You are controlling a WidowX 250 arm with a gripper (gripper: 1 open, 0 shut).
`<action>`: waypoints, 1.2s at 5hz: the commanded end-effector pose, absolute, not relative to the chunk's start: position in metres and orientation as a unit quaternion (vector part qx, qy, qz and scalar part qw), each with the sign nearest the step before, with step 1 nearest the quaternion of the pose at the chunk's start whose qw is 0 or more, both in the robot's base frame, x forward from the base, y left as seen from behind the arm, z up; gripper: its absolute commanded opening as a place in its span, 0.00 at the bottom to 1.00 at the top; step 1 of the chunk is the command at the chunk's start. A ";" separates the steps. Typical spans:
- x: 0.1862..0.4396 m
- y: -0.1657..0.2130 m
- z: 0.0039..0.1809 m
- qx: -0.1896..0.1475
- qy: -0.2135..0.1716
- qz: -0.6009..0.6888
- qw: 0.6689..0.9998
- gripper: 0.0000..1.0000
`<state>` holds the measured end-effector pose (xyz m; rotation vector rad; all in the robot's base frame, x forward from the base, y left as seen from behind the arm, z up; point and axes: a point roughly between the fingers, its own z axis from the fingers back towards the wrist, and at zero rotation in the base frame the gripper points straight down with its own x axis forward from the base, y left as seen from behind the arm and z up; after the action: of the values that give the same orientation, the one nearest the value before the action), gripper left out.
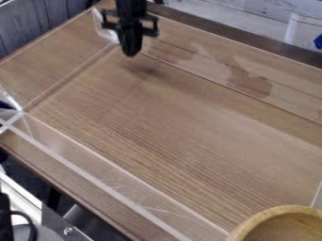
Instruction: Remove the green block from inside the brown bowl and put it on the table
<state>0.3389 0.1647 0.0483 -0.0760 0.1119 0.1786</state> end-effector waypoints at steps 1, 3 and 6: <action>0.348 0.175 0.061 -0.021 0.022 0.088 0.996 0.00; 0.349 0.176 0.050 -0.017 0.032 0.085 0.996 0.00; 0.347 0.174 0.053 -0.020 0.037 0.085 0.996 1.00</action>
<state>0.3367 0.1675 0.0270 -0.0684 0.1513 0.1696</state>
